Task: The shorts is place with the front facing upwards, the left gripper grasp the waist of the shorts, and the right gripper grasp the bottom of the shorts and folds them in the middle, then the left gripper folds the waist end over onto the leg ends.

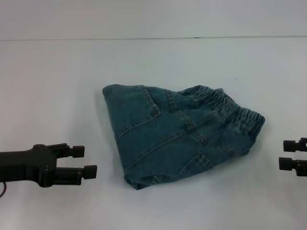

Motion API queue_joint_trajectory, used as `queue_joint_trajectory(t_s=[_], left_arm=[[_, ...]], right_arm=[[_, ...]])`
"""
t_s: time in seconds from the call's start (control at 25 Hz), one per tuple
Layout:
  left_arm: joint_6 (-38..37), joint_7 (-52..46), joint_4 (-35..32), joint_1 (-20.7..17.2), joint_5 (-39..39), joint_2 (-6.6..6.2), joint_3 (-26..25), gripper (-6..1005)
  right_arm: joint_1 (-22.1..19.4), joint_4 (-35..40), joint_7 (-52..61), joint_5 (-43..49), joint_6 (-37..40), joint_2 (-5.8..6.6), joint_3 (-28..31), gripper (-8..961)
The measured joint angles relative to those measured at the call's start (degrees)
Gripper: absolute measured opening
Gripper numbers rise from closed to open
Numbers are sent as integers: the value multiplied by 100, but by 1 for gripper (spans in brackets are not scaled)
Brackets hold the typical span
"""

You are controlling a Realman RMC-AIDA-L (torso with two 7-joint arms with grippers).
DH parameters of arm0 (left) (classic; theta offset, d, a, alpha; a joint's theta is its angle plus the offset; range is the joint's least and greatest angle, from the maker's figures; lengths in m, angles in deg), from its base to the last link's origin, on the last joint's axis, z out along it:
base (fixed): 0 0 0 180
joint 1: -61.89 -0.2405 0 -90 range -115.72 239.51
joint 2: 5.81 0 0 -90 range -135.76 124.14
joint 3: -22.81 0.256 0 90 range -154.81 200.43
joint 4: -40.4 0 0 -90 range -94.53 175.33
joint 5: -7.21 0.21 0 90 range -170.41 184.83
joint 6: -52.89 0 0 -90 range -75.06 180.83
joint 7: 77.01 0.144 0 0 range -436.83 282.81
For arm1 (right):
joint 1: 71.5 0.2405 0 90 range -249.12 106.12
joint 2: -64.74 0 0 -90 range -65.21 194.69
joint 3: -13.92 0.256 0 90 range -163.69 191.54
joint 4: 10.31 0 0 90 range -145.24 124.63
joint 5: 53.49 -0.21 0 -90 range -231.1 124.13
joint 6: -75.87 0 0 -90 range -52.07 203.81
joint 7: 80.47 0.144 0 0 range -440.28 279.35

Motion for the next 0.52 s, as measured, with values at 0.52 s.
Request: queue_joint_trajectory(t_s=[0.52], left_arm=[[-27,0,1,31,-44,15,0,920]], right_arm=[[24,-15,12,0,-47,-66,-25,764]])
